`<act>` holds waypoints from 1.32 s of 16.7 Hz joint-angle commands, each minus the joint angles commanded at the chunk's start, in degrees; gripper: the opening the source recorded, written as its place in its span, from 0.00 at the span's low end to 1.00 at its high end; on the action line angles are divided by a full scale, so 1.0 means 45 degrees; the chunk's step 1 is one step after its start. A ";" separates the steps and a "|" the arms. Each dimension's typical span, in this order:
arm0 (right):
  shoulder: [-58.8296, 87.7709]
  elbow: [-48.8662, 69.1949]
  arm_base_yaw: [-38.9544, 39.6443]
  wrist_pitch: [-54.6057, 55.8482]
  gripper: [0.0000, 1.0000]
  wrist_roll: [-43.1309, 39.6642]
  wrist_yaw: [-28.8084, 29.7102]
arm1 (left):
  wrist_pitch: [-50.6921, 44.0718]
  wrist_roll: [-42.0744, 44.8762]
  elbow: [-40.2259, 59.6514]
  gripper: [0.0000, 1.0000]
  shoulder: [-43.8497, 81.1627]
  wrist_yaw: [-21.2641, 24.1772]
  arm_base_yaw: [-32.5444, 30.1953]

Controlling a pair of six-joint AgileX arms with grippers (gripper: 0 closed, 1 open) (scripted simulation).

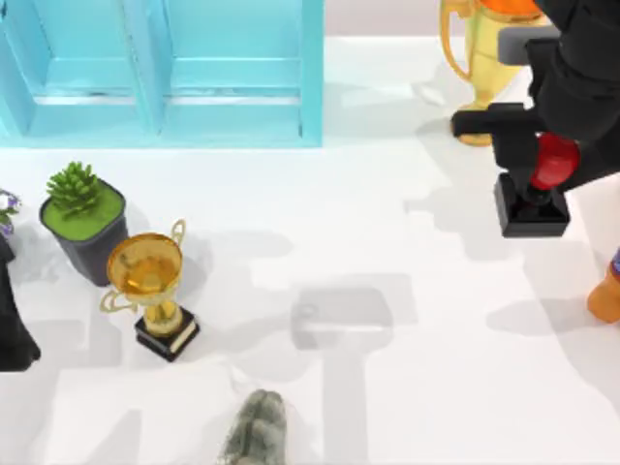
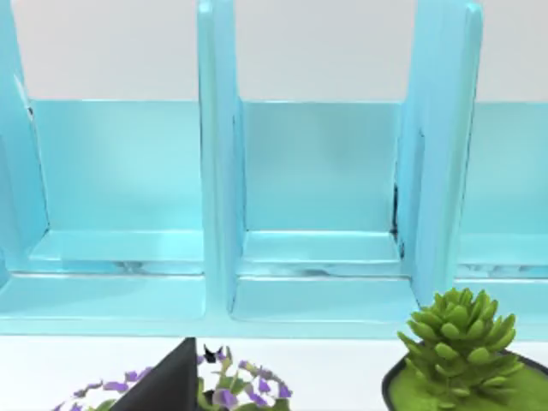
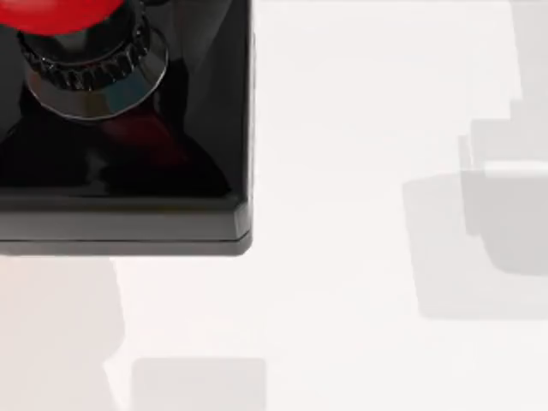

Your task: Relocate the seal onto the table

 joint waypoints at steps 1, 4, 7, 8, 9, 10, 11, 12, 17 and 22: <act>0.0663 0.0090 0.0445 0.0231 0.00 0.0464 -0.0160 | 0.0000 0.0000 0.0000 1.00 0.0000 0.0000 0.0000; 0.2222 0.0213 0.1324 0.0991 0.00 0.1476 -0.0493 | 0.0000 0.0000 0.0000 1.00 0.0000 0.0000 0.0000; 0.2821 0.0385 0.1475 0.1513 0.00 0.1806 -0.0552 | 0.0000 0.0000 0.0000 1.00 0.0000 0.0000 0.0000; 0.2839 0.0398 0.1473 0.1541 0.00 0.1814 -0.0551 | 0.0000 0.0000 0.0000 1.00 0.0000 0.0000 0.0000; 0.2839 0.0398 0.1473 0.1541 0.00 0.1814 -0.0551 | 0.0000 0.0000 0.0000 1.00 0.0000 0.0000 0.0000; 0.2839 0.0398 0.1473 0.1541 0.00 0.1814 -0.0551 | 0.0000 0.0000 0.0000 1.00 0.0000 0.0000 0.0000; 0.2816 0.0343 0.1422 0.1516 0.00 0.1826 -0.0563 | 0.0000 0.0000 0.0000 1.00 0.0000 0.0000 0.0000; 0.2823 0.0297 0.1430 0.1563 0.00 0.1818 -0.0555 | 0.0000 0.0000 0.0000 1.00 0.0000 0.0000 0.0000; 0.3076 -0.0783 0.1485 0.3166 0.00 0.1805 -0.0528 | 0.0000 0.0000 0.0000 1.00 0.0000 0.0000 0.0000; 0.3275 -0.1221 0.1496 0.3596 0.00 0.1843 -0.0547 | 0.0000 0.0000 0.0000 1.00 0.0000 0.0000 0.0000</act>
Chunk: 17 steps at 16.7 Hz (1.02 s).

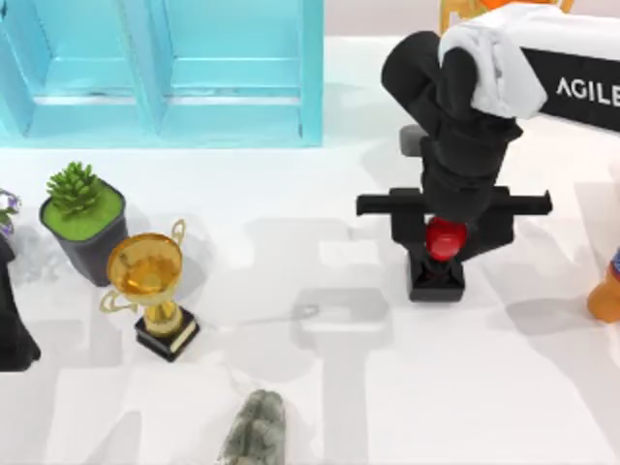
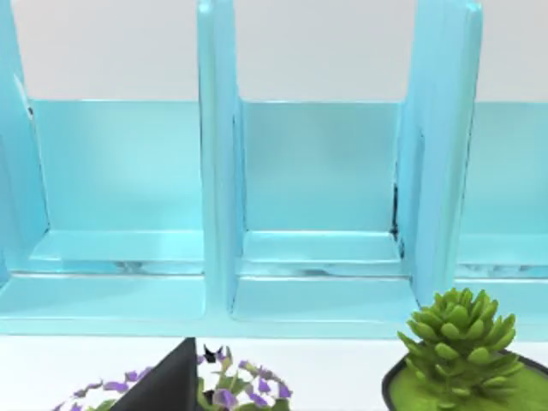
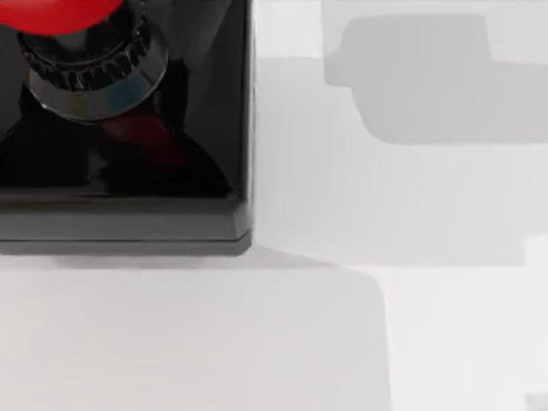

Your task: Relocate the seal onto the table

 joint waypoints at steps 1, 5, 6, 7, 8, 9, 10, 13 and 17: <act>0.0000 0.0000 0.0000 0.0000 0.00 0.0000 0.0000 | 0.0000 0.0000 0.0000 1.00 0.0000 0.0000 0.0000; 0.0000 0.0000 0.0000 0.0000 0.30 0.0000 0.0000 | 0.0000 0.0000 0.0000 1.00 0.0000 0.0000 0.0000; 0.0000 0.0000 0.0000 0.0000 0.38 0.0000 0.0000 | 0.0000 0.0000 0.0000 1.00 0.0000 0.0000 0.0000; 0.0000 0.0000 0.0000 0.0000 0.45 0.0000 0.0000 | 0.0000 0.0000 0.0000 1.00 0.0000 0.0000 0.0000; 0.0000 0.0000 0.0000 0.0000 0.53 0.0000 0.0000 | 0.0000 0.0000 0.0000 1.00 0.0000 0.0000 0.0000; 0.0000 0.0000 0.0000 0.0000 0.60 0.0000 0.0000 | 0.0000 0.0000 0.0000 1.00 0.0000 0.0000 0.0000; 0.0000 0.0000 0.0000 0.0000 0.68 0.0000 0.0000 | 0.0000 0.0000 0.0000 1.00 0.0000 0.0000 0.0000; 0.0000 0.0000 0.0000 0.0000 0.90 0.0000 0.0000 | 0.0000 0.0000 0.0000 1.00 0.0000 0.0000 0.0000; 0.0000 0.0000 0.0000 0.0000 1.00 0.0000 0.0000 | 0.0000 0.0000 0.0000 1.00 0.0000 0.0000 0.0000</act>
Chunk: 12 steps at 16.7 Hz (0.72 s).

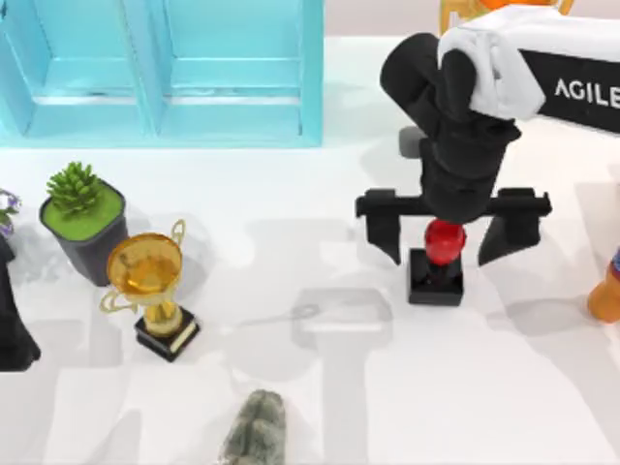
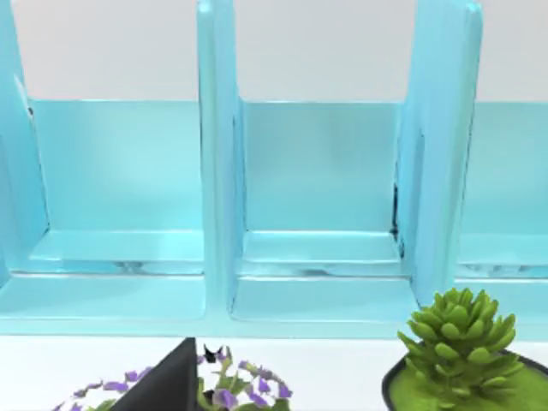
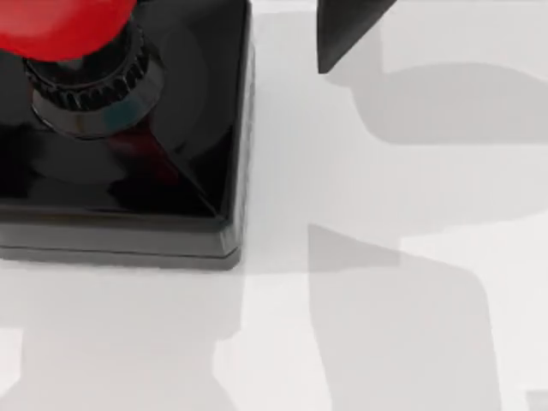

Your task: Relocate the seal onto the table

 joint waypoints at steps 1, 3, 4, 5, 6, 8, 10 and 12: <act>0.0000 0.0000 0.0000 0.0000 1.00 0.0000 0.0000 | 0.0000 0.0000 0.0000 1.00 0.0000 0.0000 0.0000; 0.0000 0.0000 0.0000 0.0000 1.00 0.0000 0.0000 | 0.0000 0.0000 0.0000 1.00 0.0000 0.0000 0.0000; 0.0000 0.0000 0.0000 0.0000 1.00 0.0000 0.0000 | 0.0000 0.0000 0.0000 1.00 0.0000 0.0000 0.0000; 0.0000 0.0000 0.0000 0.0000 1.00 0.0000 0.0000 | 0.0000 0.0000 0.0000 1.00 0.0000 0.0000 0.0000; -0.0006 0.0003 -0.0022 -0.0002 1.00 0.0000 0.0000 | 0.0000 0.0000 0.0000 1.00 0.0000 0.0000 0.0000; 0.0047 0.0198 -0.0029 -0.0192 1.00 0.0022 -0.0004 | 0.0000 0.0000 0.0000 1.00 0.0000 0.0000 0.0000; 0.0176 0.0928 -0.0039 -0.0907 1.00 0.0062 -0.0002 | 0.0000 0.0000 0.0000 1.00 0.0000 0.0000 0.0000; 0.0311 0.2200 -0.0045 -0.2135 1.00 0.0083 0.0001 | 0.0000 0.0000 0.0000 1.00 0.0000 0.0000 0.0000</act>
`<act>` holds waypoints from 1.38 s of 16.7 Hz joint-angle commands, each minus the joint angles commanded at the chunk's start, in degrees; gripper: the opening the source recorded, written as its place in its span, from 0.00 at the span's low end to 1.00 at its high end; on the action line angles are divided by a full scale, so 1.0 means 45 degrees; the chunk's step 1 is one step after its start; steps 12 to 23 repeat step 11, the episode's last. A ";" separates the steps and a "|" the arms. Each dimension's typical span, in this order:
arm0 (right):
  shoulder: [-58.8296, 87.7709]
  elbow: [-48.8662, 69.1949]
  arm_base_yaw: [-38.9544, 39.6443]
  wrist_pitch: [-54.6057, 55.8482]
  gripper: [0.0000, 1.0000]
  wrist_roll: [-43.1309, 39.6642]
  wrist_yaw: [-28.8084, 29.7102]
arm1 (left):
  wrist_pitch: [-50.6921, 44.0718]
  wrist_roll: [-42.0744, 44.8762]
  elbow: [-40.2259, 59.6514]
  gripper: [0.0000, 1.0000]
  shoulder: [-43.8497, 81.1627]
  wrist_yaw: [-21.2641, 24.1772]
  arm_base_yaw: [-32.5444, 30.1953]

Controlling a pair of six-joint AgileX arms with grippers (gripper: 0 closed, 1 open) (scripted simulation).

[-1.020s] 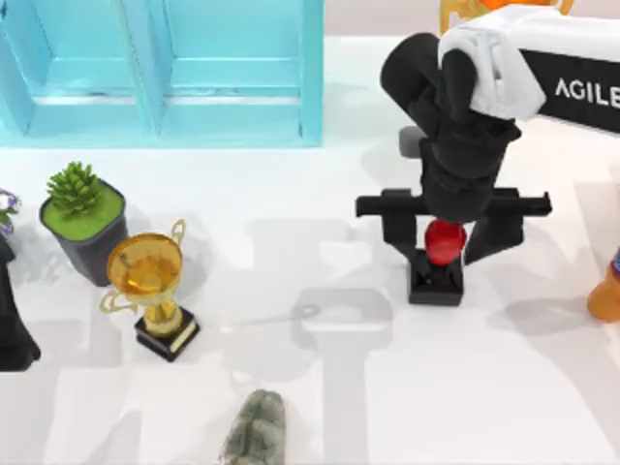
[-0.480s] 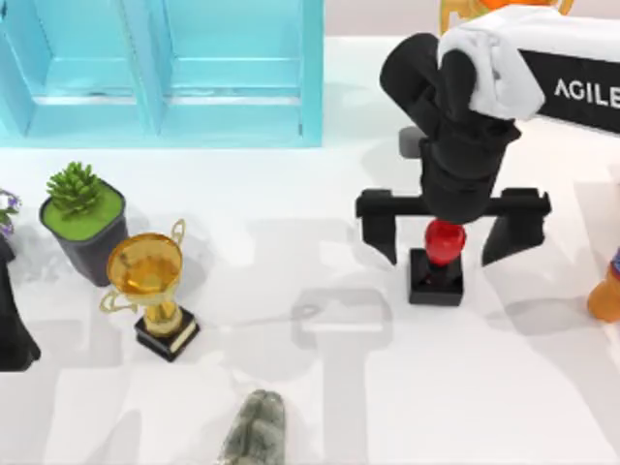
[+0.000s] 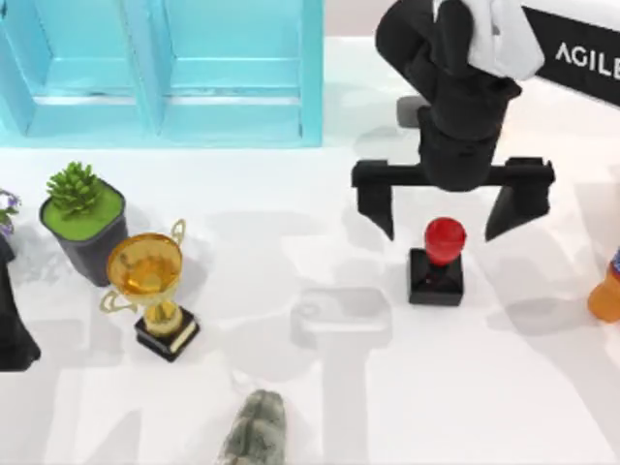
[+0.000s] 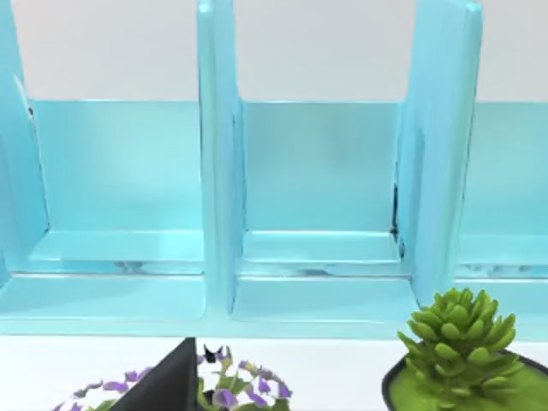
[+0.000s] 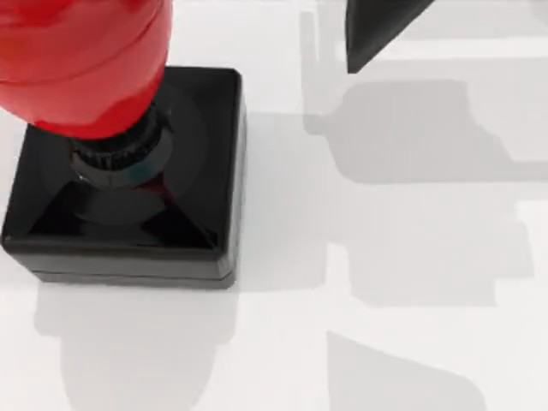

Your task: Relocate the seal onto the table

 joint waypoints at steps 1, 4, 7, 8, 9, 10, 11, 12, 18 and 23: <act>0.0061 0.0830 -0.0002 -0.0760 1.00 0.0000 -0.0006 | 0.0000 0.0000 0.0000 1.00 0.0000 0.0000 0.0000; 0.0199 0.3507 -0.0001 -0.3207 1.00 -0.0037 -0.0034 | 0.0000 0.0000 0.0000 1.00 0.0000 0.0000 0.0000; 0.0201 0.5447 -0.0016 -0.5078 1.00 -0.0100 -0.0019 | 0.0000 0.0000 0.0000 1.00 0.0000 0.0000 0.0000; 0.0176 0.5830 -0.0026 -0.5454 1.00 -0.0118 -0.0008 | 0.0000 0.0000 0.0000 1.00 0.0000 0.0000 0.0000; 0.0150 0.6080 -0.0036 -0.5699 1.00 -0.0133 -0.0001 | 0.0000 0.0000 0.0000 1.00 0.0000 0.0000 0.0000; 0.0133 0.6190 -0.0042 -0.5806 1.00 -0.0141 0.0003 | 0.0000 0.0000 0.0000 1.00 0.0000 0.0000 0.0000; 0.0132 0.6196 -0.0042 -0.5812 1.00 -0.0142 0.0003 | 0.0000 0.0000 0.0000 1.00 0.0000 0.0000 0.0000; 0.0132 0.6196 -0.0042 -0.5812 1.00 -0.0142 0.0003 | 0.0000 0.0000 0.0000 1.00 0.0000 0.0000 0.0000; 0.0132 0.6196 -0.0042 -0.5812 1.00 -0.0142 0.0003 | 0.0000 0.0000 0.0000 1.00 0.0000 0.0000 0.0000; 0.0132 0.6196 -0.0042 -0.5812 1.00 -0.0142 0.0003 | 0.0000 0.0000 0.0000 1.00 0.0000 0.0000 0.0000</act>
